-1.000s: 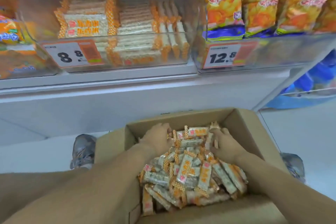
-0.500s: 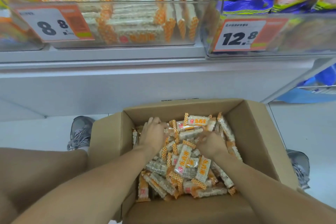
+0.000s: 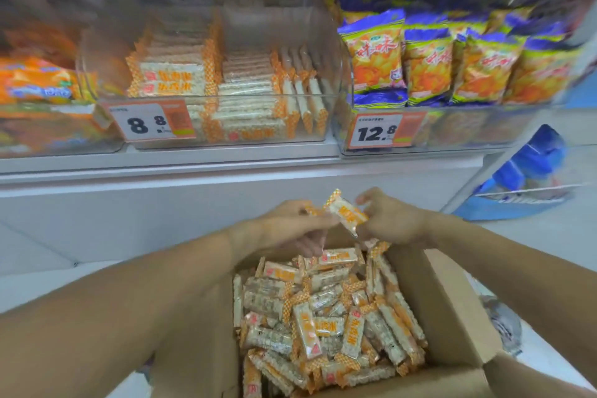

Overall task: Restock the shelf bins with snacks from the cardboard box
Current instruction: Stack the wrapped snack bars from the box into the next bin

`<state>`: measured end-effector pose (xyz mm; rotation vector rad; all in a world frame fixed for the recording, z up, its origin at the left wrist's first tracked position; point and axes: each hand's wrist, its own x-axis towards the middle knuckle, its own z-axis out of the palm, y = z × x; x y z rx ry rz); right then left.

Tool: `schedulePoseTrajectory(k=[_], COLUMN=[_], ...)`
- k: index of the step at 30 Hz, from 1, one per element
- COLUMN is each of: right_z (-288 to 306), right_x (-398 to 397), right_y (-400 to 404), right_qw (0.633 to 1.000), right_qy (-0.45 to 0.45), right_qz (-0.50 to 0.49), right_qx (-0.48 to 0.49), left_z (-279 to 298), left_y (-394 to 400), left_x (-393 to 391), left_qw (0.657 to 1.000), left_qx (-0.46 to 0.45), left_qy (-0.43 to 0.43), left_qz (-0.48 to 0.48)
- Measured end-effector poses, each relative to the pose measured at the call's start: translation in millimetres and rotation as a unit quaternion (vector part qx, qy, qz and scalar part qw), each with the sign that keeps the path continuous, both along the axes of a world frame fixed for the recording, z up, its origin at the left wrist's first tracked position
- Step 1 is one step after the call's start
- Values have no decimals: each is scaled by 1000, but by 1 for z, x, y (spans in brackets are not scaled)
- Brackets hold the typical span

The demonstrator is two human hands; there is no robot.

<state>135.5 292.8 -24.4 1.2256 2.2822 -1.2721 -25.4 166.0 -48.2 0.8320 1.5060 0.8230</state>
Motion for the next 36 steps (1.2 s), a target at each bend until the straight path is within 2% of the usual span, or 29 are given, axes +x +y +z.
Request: schedulePoseTrajectory(k=[2, 4, 7, 11, 15, 19, 22, 27, 30, 36], right_z=[35, 63, 83, 83, 85, 80, 75, 71, 73, 75], right_x=[6, 16, 32, 34, 26, 19, 13, 6, 6, -5], right_y=[-1, -3, -7, -17, -28, -35, -36, -32, -34, -38], right_qw=[995, 986, 962, 938, 911, 878, 853, 847, 862, 868], right_qy=[85, 145, 232, 285, 313, 334, 344, 357, 361, 383], right_qz=[-30, -56, -104, -138, -148, -166, -180, -188, -160, -170], right_qx=[-33, -54, -99, -139, -224, -301, -350, -346, -316, -268], left_z=[34, 63, 101, 131, 125, 117, 116, 119, 115, 111], left_y=[6, 7, -6, -33, -42, -33, -28, -22, -20, -23], left_x=[-4, -10, -29, -51, -58, -58, -55, -53, -46, -44], left_qw=[1000, 999, 989, 974, 993, 997, 993, 988, 985, 984], left_qx=[-4, 24, 91, 131, 84, 59, 58, 77, 76, 81], left_qy=[-12, 24, 92, 155, 48, -31, -49, -60, -66, 6], left_qz=[18, 10, -74, -101, -65, 45, 86, 116, 143, 160])
